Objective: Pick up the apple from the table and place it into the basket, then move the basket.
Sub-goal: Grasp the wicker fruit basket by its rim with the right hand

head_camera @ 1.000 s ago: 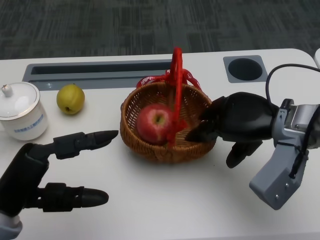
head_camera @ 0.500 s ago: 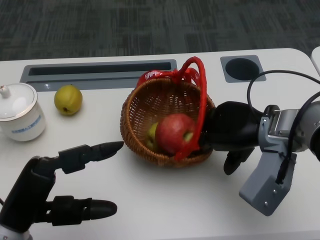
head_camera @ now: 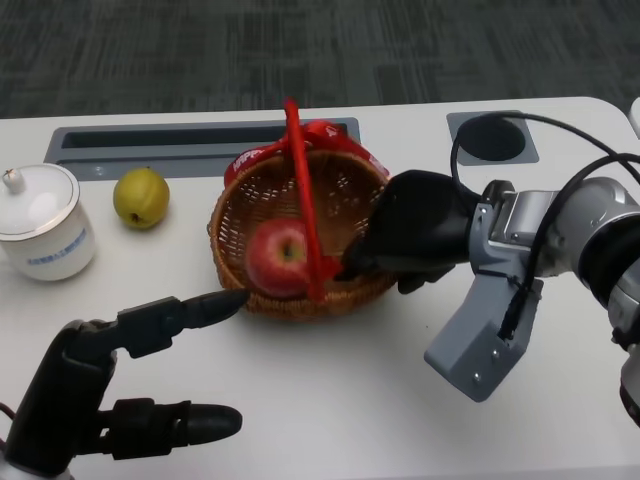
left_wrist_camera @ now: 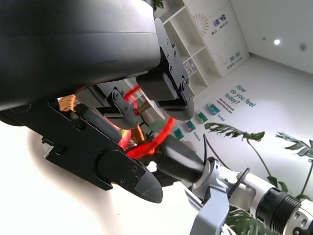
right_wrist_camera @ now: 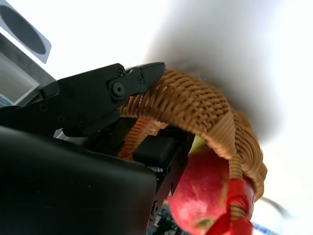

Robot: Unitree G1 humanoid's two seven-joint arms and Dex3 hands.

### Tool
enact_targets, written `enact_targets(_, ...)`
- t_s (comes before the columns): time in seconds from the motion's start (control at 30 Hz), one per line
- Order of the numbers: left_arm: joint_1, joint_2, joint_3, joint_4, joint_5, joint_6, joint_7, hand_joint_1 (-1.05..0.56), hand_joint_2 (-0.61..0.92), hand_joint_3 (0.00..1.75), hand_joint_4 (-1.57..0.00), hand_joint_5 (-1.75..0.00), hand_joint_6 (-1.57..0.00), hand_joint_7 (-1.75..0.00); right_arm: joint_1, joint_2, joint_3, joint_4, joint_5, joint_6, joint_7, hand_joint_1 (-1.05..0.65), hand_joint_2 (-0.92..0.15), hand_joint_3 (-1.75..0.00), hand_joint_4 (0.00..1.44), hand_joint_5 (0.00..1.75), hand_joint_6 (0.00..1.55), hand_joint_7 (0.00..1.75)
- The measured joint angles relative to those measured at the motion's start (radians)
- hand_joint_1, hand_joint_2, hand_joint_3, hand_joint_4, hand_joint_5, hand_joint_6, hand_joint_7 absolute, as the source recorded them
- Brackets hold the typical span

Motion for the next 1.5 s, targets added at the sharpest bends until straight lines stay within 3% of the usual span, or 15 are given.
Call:
enact_targets(0.37,0.010,-0.009,0.014,-0.002,0.012,-0.008,0.030,-0.53,0.69,0.00,-0.92,-0.02,-0.81,-0.01,-0.002,-0.012,-0.091,0.001,0.102,0.002,0.099,-0.22,-0.88,-0.02,1.00,0.02,0.85,0.01)
enact_targets(0.8,0.047,-0.033,0.014,-0.060,0.042,-0.003,0.056,-0.55,0.70,0.00,-0.93,-0.02,-0.82,-0.01,0.040,-0.025,-0.103,0.000,0.122,-0.007,0.100,-0.30,-0.92,-0.07,1.04,0.02,0.87,0.00)
enact_targets(0.9,0.061,-0.039,0.017,-0.070,0.054,-0.003,0.069,-0.56,0.71,0.01,-0.93,-0.02,-0.83,-0.01,0.048,-0.024,-0.094,0.001,0.122,-0.010,0.118,-0.36,-0.89,-0.05,0.97,0.01,0.83,0.00)
enact_targets(1.07,0.073,-0.043,0.018,-0.078,0.071,-0.006,0.084,-0.55,0.72,0.00,-0.93,-0.01,-0.84,-0.01,0.052,-0.019,-0.086,0.003,0.123,0.002,0.191,-0.57,-0.76,0.00,0.74,0.00,0.59,0.00)
enact_targets(1.23,0.084,-0.060,0.019,-0.079,0.075,-0.025,0.105,-0.57,0.71,0.00,-0.94,-0.02,-0.85,-0.01,0.066,0.007,-0.080,0.005,0.121,0.024,0.231,-0.48,-0.79,-0.01,0.73,0.02,0.59,0.02)
enact_targets(1.5,0.099,-0.070,0.025,-0.079,0.086,-0.042,0.123,-0.55,0.71,0.00,-0.95,-0.02,-0.86,-0.01,0.073,0.031,-0.071,0.005,0.113,0.086,0.132,-0.39,-0.90,-0.02,0.84,0.03,0.70,0.03)
